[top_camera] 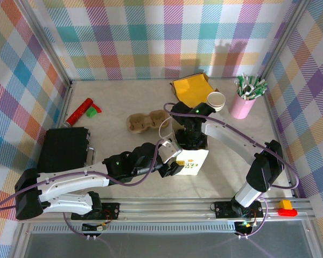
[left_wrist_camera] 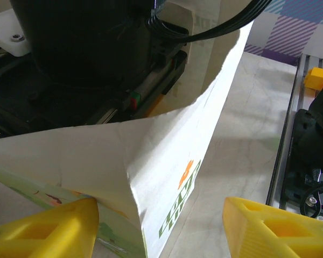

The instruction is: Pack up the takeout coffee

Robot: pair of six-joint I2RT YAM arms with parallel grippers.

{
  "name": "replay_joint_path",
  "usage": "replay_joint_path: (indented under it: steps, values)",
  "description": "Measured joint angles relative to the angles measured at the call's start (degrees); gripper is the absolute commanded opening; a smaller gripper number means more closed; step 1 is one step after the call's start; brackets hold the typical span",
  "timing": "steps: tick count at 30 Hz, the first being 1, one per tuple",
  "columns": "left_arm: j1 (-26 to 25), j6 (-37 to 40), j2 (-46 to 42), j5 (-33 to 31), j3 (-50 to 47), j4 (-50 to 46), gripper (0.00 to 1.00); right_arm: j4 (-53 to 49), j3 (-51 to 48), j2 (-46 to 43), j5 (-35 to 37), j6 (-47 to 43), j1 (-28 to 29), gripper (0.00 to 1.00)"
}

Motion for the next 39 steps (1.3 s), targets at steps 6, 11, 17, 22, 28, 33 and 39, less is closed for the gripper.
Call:
replay_joint_path:
  steps: [6, 11, 17, 22, 28, 33, 39]
  values:
    - [0.0, 0.0, 0.0, 0.0, -0.1, 0.4, 0.65, 0.5, -0.3, 0.3, 0.0, 0.0, 0.0, 0.49]
    - [0.0, -0.1, -0.1, 0.0, -0.6, 0.8, 0.71, 0.6, -0.3, 0.6, 0.0, 0.0, 0.0, 0.49]
    - [0.0, 0.0, -1.9, 0.2, -2.2, 0.7, 0.76, 0.6, -0.3, 0.6, 0.0, 0.0, -0.1, 0.49]
    - [0.0, 0.3, -3.9, 0.2, -2.9, 0.8, 0.76, 0.6, -0.3, 0.6, 0.0, 0.0, -0.1, 0.49]
    - [0.0, 0.3, -4.2, 0.0, -3.4, 0.8, 0.76, 0.5, -0.3, 0.6, 0.0, 0.0, -0.1, 0.49]
    - [0.0, 0.3, -3.1, -0.9, -3.5, 0.8, 0.76, 0.5, -0.3, 0.6, 0.0, 0.0, -0.1, 0.49]
    - [0.0, 0.3, -1.3, -1.6, -3.8, 1.2, 0.76, 0.4, -0.3, 0.6, 0.0, 0.0, -0.1, 0.49]
